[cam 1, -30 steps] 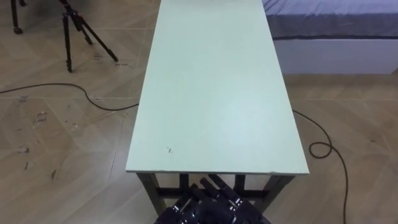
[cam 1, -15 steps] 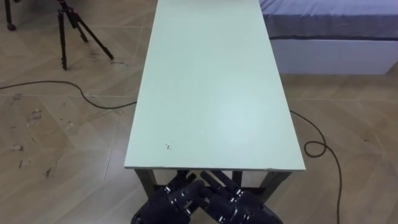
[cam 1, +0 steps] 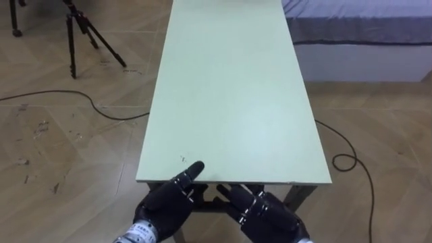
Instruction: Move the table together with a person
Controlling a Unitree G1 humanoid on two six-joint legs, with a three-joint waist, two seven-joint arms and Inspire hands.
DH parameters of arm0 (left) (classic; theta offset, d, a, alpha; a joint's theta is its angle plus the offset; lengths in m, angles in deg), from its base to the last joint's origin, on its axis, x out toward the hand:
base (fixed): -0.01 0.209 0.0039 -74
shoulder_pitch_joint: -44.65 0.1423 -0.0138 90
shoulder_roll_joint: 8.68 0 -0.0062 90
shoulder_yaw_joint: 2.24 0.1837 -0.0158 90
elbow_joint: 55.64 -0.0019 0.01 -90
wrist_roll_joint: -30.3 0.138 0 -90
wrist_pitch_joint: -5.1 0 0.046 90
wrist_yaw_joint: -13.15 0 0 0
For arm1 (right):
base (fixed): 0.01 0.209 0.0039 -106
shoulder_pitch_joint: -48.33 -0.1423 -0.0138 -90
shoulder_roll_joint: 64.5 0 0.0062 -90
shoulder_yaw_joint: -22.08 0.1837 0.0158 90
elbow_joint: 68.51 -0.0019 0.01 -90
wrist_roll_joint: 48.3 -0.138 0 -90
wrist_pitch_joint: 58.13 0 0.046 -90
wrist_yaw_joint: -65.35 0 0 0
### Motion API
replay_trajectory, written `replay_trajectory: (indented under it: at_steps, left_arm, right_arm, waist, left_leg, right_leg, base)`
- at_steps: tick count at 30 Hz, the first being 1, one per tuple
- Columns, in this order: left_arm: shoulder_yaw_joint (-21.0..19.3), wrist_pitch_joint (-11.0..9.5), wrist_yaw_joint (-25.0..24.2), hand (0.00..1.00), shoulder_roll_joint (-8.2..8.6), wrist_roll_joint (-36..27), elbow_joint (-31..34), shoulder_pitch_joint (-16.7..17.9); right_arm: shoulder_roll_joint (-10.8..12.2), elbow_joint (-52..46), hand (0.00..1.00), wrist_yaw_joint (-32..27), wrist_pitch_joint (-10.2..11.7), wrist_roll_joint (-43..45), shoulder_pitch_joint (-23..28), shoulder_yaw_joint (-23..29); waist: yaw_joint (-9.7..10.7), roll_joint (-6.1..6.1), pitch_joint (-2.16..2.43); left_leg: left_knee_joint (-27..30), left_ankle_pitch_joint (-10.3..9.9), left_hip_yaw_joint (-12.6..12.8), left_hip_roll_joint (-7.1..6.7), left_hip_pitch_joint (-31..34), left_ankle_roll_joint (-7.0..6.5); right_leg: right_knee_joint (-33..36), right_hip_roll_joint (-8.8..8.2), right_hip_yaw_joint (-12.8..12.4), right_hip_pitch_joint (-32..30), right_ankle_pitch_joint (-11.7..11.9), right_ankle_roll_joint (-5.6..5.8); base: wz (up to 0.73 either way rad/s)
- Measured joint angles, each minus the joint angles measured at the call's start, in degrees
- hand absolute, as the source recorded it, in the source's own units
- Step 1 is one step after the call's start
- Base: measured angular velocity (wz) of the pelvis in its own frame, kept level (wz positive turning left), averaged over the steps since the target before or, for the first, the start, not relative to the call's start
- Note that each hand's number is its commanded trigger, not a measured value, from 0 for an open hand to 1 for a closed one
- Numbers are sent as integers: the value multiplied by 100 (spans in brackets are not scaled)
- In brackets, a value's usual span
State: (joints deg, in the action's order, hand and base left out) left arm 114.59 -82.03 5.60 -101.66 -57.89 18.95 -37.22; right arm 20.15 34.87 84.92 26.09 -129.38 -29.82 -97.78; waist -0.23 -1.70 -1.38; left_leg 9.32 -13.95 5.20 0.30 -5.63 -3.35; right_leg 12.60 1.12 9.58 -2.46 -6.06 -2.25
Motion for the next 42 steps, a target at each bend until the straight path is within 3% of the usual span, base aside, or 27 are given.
replay_trajectory:
  at_steps: [4, 7, 9, 16, 21, 35, 36, 37, 38, 42]
  left_arm:
    - [-193, 195, 130, 0, 103, -4, 2, -5]
    - [-348, 256, 285, 0, 293, 3, -31, -57]
    - [-414, 331, 410, 0, 319, 1, -19, -71]
    - [-661, 366, 742, 0, 521, 2, 6, -82]
    - [-800, 397, 885, 0, 683, 3, 5, -80]
    - [-871, 441, 1036, 0, 760, 117, 6, -74]
    - [-872, 440, 1036, 19, 770, 117, 6, -74]
    - [-874, 440, 1036, 72, 775, 117, 6, -75]
    - [-881, 440, 1035, 97, 782, 115, 6, -75]
    - [-982, 440, 1035, 100, 882, 91, 10, -74]
  right_arm:
    - [110, 15, 0, -178, -29, -36, -10, 174]
    - [210, 135, 0, -403, -70, -159, -66, 377]
    - [388, 185, 0, -686, -76, -415, -69, 658]
    - [620, 162, 0, -1243, -61, -911, -117, 1036]
    - [799, 158, 0, -1531, 94, -1001, -118, 1299]
    - [808, -52, 0, -1864, 124, -1119, -114, 1366]
    - [808, -51, 0, -1864, 124, -1120, -114, 1370]
    - [808, -51, 54, -1864, 125, -1120, -114, 1371]
    - [811, -51, 100, -1864, 129, -1117, -115, 1371]
    - [823, -70, 100, -1864, 148, -1108, -115, 1371]
  waist:
    - [-14, 8, 2]
    - [-29, 22, 3]
    - [-32, 27, -1]
    - [-23, 16, 1]
    - [-36, -20, 5]
    - [-25, -139, 22]
    - [-27, -139, 23]
    - [-27, -140, 23]
    - [-26, -140, 23]
    - [-18, -137, 24]
  left_leg:
    - [19, 2, 6, 9, -7, 2]
    - [33, 3, 22, 1, -54, 0]
    - [32, 3, 26, -3, -87, 0]
    - [33, 5, 76, -3, -99, 3]
    - [32, 7, 96, -2, -115, 7]
    - [30, 8, 141, 0, -107, 7]
    - [32, 8, 142, 0, -107, 7]
    - [33, 8, 142, 0, -105, 7]
    - [34, 8, 141, -1, -103, 7]
    - [36, 8, 141, -2, -79, 8]
  right_leg:
    - [0, 2, -22, 0, 0, 0]
    - [-1, 1, -60, 6, 0, 0]
    - [-8, 2, -71, 32, 0, -1]
    - [2, 7, -73, 25, 15, -23]
    - [8, 11, -86, 23, 21, -30]
    - [16, 24, -153, -1, 29, -39]
    - [18, 23, -155, -1, 29, -39]
    - [18, 23, -157, -2, 29, -39]
    - [17, 21, -155, -3, 29, -38]
    - [19, 17, -154, -29, 29, -39]
  base:
    - [0]
    - [-5]
    - [-4]
    - [-4]
    - [0]
    - [0]
    - [0]
    - [0]
    - [0]
    - [0]
